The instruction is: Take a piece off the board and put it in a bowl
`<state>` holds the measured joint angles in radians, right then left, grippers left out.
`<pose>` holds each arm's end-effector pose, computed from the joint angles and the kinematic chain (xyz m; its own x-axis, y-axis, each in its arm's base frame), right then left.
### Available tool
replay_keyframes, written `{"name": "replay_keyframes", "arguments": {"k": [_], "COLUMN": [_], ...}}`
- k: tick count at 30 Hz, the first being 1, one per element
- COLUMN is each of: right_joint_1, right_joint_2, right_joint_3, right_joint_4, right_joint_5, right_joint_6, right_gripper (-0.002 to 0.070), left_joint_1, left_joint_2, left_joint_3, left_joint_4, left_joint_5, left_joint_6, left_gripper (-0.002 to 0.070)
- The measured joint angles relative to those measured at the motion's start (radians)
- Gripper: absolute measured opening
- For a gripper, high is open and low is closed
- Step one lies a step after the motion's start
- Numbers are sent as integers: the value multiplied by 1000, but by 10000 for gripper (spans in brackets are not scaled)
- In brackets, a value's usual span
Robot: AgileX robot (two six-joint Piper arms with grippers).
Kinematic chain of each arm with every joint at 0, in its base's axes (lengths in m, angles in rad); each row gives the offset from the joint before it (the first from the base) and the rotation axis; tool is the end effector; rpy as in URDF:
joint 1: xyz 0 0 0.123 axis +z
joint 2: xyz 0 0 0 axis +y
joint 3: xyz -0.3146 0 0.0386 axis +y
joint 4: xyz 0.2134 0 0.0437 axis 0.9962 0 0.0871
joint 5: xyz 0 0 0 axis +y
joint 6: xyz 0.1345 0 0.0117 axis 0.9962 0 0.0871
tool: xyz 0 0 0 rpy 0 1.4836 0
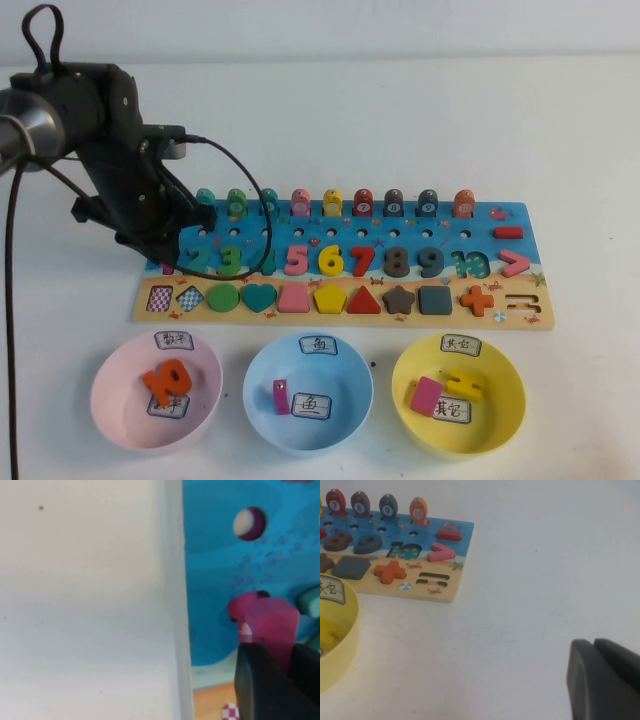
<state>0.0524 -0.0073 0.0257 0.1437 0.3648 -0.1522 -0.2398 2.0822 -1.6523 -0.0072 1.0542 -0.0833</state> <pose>0.0280 0.0084 0.1601 -0.2862 -0.0328 -0.9576 -0.1063 0.9943 -0.0023 0.4108 -0.1013 0.1963 -0.9738 0.1488 -0.1718 0.1547 0.9877 -0.0212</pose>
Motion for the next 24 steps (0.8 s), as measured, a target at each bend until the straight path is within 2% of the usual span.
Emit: {"name": "replay_keyframes", "arguments": {"k": [14,24], "right_joint_1": [0,0], "right_joint_2": [0,0], "right_joint_3": [0,0], "right_joint_4": [0,0], "right_joint_5": [0,0], "right_joint_6": [0,0], "right_gripper": [-17,-17], "left_joint_1": [-2,-8], "left_joint_2": [-135,-475], "left_joint_3": [-30,239], "left_joint_4": [2,-2], "left_joint_5": [102,109], "left_joint_6": [31,55], "left_gripper": [65,65]}}
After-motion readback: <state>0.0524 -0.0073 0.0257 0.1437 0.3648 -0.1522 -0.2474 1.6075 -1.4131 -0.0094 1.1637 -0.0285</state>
